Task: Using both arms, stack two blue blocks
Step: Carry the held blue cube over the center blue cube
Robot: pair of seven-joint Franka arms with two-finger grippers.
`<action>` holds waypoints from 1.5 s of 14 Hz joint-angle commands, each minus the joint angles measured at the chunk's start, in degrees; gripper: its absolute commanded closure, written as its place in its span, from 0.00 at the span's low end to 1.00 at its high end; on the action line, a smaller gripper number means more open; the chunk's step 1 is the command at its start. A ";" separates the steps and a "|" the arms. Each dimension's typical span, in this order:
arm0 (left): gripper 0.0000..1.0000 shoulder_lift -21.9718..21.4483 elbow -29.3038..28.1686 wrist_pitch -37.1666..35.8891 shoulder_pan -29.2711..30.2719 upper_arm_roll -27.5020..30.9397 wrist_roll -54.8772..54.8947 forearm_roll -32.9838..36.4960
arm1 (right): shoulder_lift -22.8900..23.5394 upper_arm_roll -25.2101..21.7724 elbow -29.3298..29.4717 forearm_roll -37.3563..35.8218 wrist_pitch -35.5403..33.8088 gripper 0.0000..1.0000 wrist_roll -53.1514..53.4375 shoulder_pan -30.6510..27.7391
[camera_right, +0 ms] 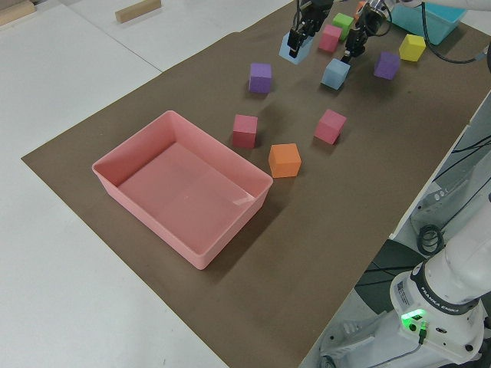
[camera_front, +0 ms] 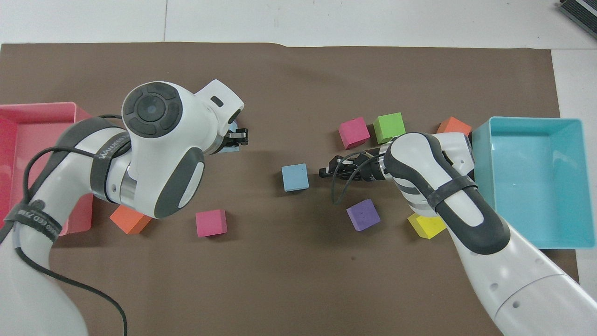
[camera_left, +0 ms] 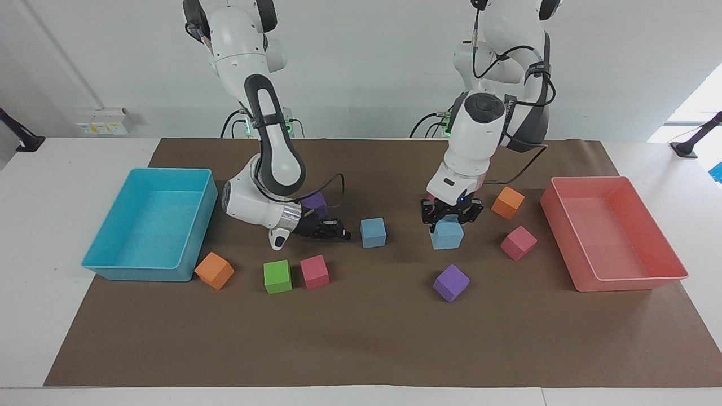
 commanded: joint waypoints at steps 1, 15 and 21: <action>1.00 3.57 3.91 -1.32 -3.44 0.99 -4.46 1.25 | -1.59 0.34 -1.89 2.02 1.59 1.00 -1.56 -0.18; 1.00 6.46 4.09 2.19 -12.49 0.73 -11.22 -0.16 | -1.59 0.34 -1.89 2.02 1.59 1.00 -1.56 -0.18; 1.00 6.82 1.20 3.60 -14.17 0.73 -12.11 -0.16 | -1.59 0.34 -1.89 2.02 1.50 1.00 -1.56 -0.18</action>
